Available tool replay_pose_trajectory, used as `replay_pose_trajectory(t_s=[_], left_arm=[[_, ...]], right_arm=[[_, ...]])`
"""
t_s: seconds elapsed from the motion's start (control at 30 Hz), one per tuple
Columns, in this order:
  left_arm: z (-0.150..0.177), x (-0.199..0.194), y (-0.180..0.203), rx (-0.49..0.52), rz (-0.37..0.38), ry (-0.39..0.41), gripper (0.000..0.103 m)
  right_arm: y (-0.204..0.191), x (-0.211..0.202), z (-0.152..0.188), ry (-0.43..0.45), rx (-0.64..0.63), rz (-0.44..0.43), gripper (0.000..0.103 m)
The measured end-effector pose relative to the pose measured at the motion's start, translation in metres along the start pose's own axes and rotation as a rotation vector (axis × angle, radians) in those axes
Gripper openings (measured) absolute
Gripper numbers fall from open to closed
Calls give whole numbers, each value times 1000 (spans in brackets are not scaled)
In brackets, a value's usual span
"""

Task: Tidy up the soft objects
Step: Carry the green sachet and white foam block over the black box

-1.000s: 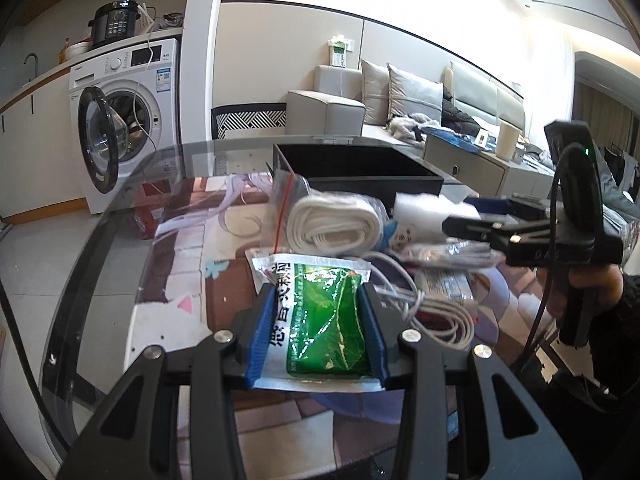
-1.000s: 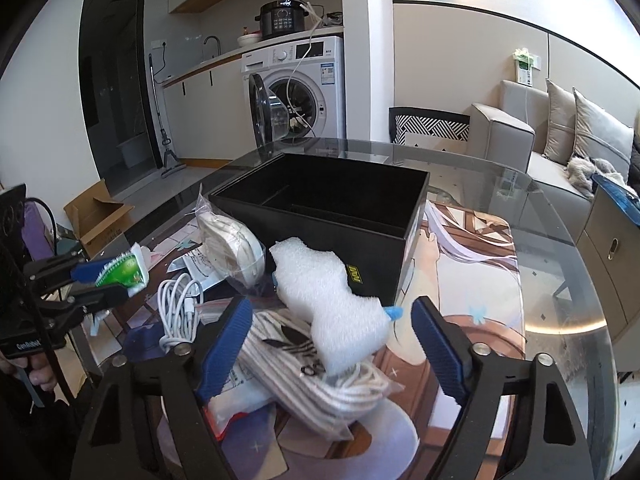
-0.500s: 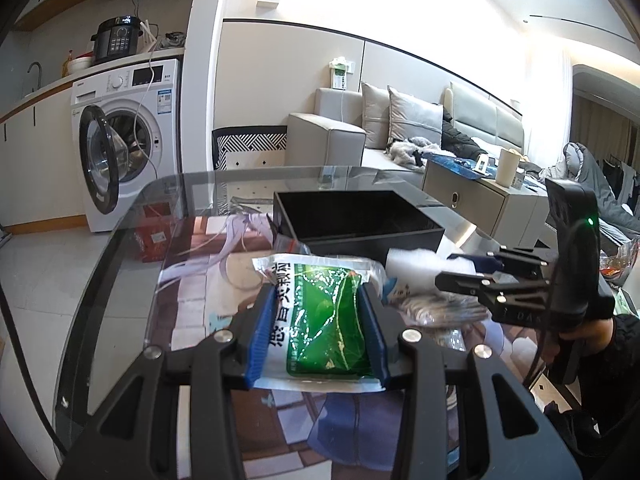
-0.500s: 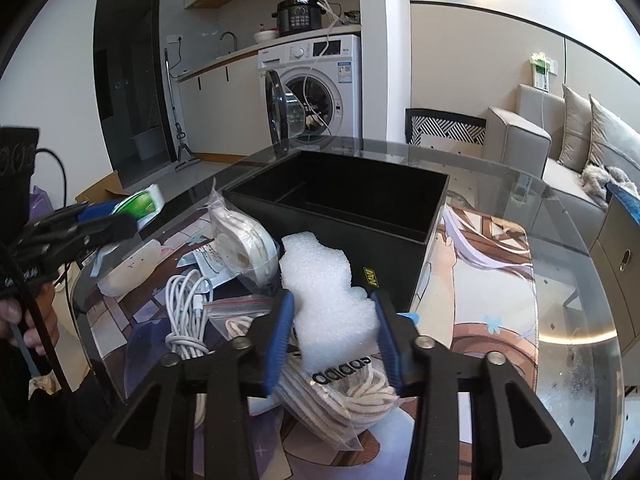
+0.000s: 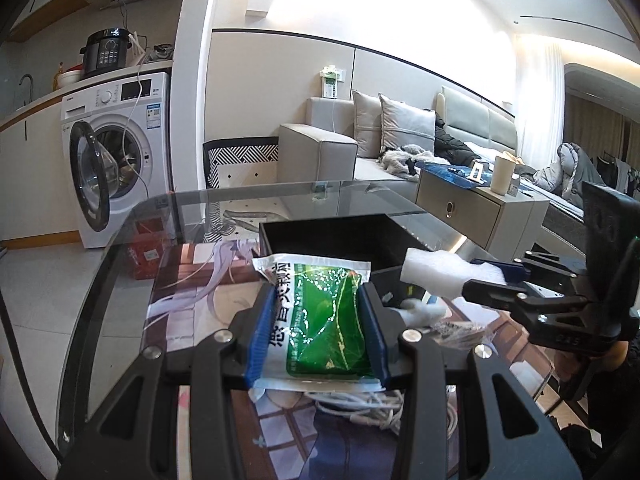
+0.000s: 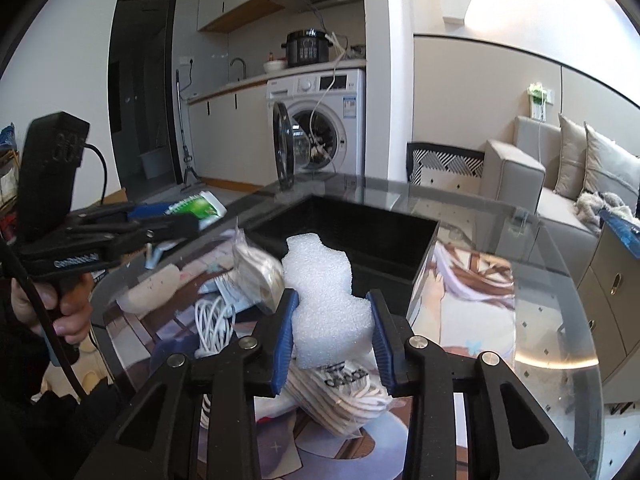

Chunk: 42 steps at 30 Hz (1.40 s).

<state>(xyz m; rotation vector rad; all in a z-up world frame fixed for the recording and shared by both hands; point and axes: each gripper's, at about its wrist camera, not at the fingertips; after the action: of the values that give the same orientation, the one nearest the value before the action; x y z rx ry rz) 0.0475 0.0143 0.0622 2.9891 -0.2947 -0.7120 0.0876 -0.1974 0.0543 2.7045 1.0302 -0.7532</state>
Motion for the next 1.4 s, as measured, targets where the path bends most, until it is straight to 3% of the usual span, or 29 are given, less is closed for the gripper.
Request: replay_pose_trajectory(t_s=[0.47, 0.87, 1.4], left_arm=[[-31, 34, -1, -22, 6, 17, 41], [-42, 78, 7, 3, -31, -31, 41], [-48, 119, 6, -5, -8, -88, 41]], right_arm=[[14, 7, -27, 22, 15, 50, 35], [30, 33, -43, -13, 38, 61, 35], [41, 67, -49, -70, 44, 87, 35]])
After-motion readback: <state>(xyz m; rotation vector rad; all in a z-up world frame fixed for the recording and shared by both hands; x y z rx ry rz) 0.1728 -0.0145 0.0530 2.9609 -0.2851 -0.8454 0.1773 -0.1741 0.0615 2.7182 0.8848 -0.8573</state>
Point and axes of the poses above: each gripper's, at about its wrist camera, not at the fingertips, and x roughly the way its jaws point, y to its right, z to its underside, and after that the axes turned 1 degree about x, right-handed
